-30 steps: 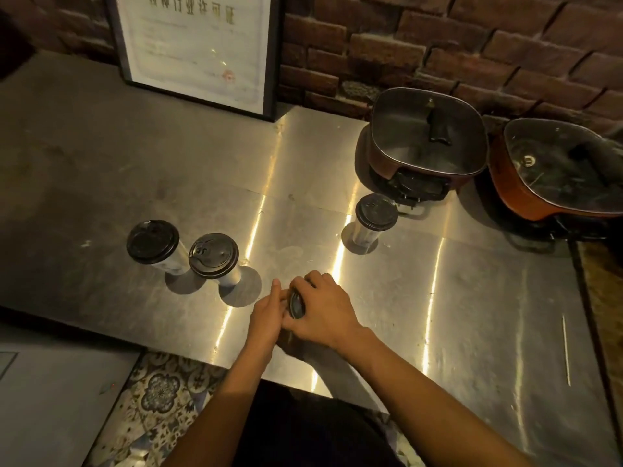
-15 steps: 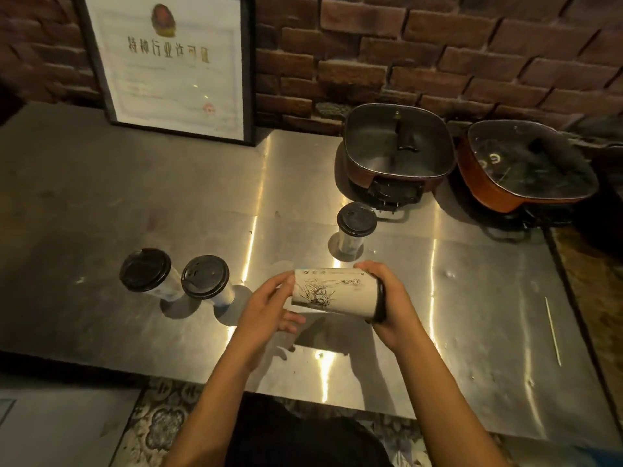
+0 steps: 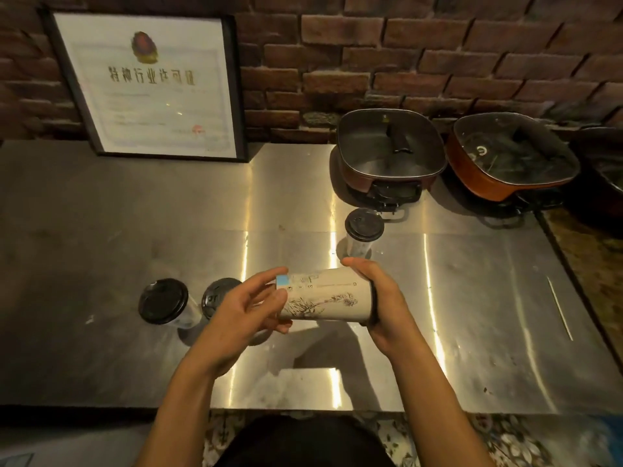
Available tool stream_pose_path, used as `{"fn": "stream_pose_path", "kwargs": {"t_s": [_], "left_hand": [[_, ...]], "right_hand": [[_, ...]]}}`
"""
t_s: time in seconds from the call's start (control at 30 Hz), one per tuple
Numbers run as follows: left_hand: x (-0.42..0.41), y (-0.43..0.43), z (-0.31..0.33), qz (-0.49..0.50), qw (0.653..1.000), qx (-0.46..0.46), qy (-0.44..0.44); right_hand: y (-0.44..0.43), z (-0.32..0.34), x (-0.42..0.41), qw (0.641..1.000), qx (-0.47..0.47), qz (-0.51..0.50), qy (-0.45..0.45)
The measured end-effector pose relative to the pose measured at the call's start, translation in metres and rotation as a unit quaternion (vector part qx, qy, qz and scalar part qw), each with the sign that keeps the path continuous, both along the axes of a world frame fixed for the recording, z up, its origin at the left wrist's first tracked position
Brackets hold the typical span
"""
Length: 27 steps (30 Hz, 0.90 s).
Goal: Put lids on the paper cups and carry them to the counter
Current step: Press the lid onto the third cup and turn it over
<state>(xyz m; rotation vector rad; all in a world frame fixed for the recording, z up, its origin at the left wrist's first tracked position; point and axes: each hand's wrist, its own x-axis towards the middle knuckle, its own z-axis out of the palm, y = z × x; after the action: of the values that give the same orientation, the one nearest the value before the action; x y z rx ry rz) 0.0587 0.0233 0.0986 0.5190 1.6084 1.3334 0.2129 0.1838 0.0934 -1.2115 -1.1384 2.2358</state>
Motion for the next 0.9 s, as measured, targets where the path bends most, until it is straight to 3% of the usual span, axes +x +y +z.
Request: {"fn": "stream_pose_path", "kwargs": {"t_s": [0.1,0.3,0.47,0.9], "left_hand": [[-0.019,-0.012,0.004,-0.045,0.998,0.004,0.047],[-0.04,-0.02,0.005,0.046,0.999,-0.011,-0.001],[-0.052,-0.035,0.011,0.009,0.998,0.007,0.06],[-0.066,-0.041,0.013,0.046,0.998,0.017,0.046]], "right_hand": [[-0.013,0.004,-0.012,1.0,0.014,-0.011,0.008],[-0.036,0.016,-0.031,0.992,0.124,-0.011,0.009],[-0.046,0.019,-0.043,0.995,0.102,-0.017,-0.006],[-0.064,0.019,-0.055,0.991,0.13,-0.018,-0.015]]}}
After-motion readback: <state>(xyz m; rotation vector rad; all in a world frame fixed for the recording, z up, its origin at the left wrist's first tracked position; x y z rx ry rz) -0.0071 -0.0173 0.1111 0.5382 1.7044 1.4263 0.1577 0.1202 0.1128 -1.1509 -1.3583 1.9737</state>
